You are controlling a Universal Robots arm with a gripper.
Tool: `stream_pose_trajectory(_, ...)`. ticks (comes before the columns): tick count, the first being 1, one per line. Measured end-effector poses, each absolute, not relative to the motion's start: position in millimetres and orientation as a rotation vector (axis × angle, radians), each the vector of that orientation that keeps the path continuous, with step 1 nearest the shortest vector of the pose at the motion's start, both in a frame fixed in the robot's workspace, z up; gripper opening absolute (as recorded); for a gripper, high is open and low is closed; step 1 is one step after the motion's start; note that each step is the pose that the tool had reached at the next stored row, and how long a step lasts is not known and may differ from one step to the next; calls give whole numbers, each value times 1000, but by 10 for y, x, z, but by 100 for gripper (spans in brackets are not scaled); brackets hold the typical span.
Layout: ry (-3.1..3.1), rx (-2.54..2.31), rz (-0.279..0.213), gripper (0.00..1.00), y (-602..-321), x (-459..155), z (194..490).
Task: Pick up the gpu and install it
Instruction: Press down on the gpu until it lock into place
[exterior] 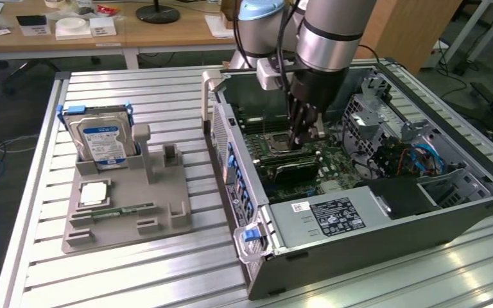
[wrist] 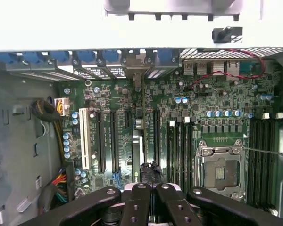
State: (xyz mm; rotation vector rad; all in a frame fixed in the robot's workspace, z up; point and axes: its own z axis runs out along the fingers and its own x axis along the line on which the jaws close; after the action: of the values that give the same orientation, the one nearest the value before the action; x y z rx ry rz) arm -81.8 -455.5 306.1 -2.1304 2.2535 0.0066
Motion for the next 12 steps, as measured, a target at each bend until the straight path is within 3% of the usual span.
stream_pose_trajectory(12, 2256, -2133, 1, 11, -4555, -818, 3163)
